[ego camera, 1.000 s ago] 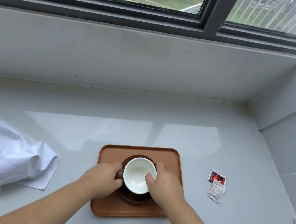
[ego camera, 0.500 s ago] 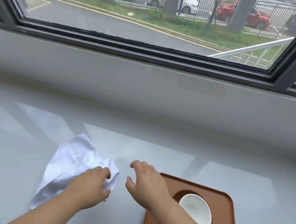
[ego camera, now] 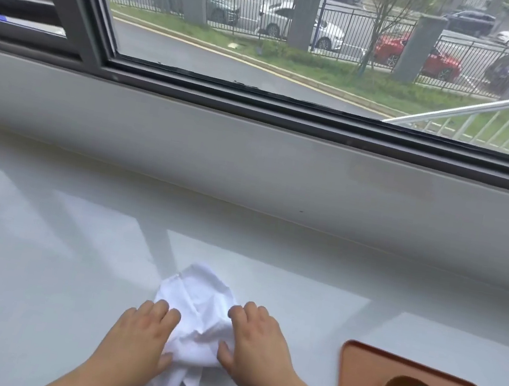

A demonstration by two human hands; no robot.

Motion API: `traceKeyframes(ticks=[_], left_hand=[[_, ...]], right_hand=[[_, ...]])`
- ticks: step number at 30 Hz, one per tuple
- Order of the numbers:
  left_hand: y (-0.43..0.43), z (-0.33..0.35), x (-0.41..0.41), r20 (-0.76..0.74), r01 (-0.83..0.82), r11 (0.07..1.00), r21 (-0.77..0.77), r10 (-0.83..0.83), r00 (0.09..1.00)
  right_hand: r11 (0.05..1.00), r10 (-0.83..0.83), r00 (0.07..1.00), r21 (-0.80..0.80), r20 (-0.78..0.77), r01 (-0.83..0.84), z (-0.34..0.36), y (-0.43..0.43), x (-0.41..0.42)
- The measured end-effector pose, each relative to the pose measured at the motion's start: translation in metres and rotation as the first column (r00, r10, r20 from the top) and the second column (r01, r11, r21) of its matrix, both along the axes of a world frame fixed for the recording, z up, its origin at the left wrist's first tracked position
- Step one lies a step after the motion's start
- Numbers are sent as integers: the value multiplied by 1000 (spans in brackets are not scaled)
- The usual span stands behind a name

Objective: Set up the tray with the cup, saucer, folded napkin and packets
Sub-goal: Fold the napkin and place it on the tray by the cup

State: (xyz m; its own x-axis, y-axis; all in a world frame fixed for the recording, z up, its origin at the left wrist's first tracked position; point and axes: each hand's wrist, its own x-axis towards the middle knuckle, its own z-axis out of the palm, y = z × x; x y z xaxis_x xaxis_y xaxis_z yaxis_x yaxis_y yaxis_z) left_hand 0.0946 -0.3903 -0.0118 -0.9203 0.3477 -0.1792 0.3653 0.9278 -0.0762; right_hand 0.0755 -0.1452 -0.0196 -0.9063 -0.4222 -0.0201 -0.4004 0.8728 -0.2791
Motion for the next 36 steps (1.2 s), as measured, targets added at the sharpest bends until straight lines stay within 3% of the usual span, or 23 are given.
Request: traceKeyframes(ticks=[6, 9, 14, 20, 25, 33, 36], left_hand=[[-29, -3, -18, 211, -268, 963, 39, 255, 944], [-34, 9, -31, 205, -328, 935, 138, 297, 933], [-29, 39, -42, 232, -293, 915, 278, 232, 945], [-32, 11, -24, 378, -188, 982, -15, 180, 908], [-43, -9, -14, 360, -167, 982, -87, 187, 914], [-49, 9, -23, 293, -248, 961, 126, 203, 935], [-55, -1, -18, 332, -248, 962, 111, 199, 922]], right_hand=[[991, 133, 991, 34, -6, -132, 16, -47, -7], [984, 168, 986, 52, 10, -169, 27, -62, -13], [984, 173, 985, 47, 8, -174, 46, -77, -21], [988, 140, 990, 62, 32, -142, 45, -75, -18], [985, 149, 987, 85, 52, -153, 39, -71, -11], [977, 189, 980, 87, 55, -194, 47, -89, -17], [976, 190, 979, 93, 78, -197, 44, -91, -19]])
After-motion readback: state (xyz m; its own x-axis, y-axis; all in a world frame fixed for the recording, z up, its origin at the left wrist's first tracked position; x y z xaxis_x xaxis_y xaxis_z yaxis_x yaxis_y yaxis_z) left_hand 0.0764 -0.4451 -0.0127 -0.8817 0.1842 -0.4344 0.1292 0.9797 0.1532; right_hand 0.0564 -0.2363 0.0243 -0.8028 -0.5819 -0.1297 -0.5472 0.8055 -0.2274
